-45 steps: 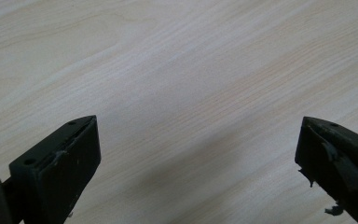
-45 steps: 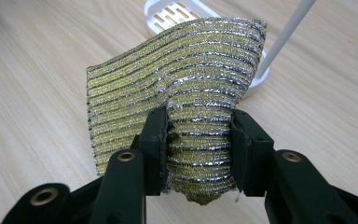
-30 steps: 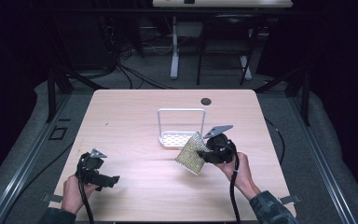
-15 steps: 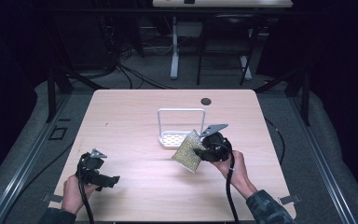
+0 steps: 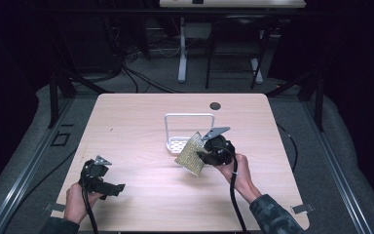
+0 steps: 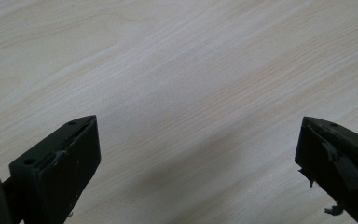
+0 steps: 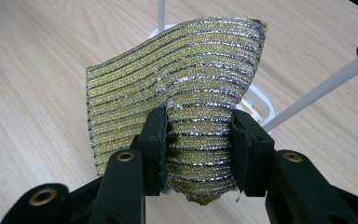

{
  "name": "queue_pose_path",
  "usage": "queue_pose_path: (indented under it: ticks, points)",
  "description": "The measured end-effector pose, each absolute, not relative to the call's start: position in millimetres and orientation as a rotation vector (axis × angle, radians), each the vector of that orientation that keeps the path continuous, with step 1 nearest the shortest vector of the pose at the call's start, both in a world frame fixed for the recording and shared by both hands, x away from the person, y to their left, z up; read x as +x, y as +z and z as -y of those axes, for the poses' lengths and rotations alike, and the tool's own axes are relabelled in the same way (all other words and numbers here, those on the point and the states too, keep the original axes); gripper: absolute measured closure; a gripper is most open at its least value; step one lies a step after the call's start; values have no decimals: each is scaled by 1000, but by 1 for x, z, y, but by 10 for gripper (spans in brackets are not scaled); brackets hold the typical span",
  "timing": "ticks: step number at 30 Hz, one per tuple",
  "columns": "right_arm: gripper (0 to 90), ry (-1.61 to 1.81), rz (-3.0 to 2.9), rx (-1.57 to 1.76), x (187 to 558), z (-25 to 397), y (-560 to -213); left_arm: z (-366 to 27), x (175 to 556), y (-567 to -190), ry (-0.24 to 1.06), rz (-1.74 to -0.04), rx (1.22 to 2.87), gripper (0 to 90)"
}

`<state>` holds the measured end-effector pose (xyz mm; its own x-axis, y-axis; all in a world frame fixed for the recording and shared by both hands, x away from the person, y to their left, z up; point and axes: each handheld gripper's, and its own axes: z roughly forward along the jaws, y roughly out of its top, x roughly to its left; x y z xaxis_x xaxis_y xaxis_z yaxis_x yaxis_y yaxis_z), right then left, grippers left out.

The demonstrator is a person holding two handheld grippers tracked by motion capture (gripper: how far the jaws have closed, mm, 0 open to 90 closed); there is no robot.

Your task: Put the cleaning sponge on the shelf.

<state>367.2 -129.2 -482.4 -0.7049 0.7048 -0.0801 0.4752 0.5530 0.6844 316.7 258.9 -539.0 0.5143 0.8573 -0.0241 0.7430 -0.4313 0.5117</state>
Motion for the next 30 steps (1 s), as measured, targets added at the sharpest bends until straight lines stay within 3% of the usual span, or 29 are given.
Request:
queue_pose_path:
  ticks: [30]
  points:
    - [603,888,-2345,1002,399,108,-501,-258,317,-539,326,-1300,2296,2]
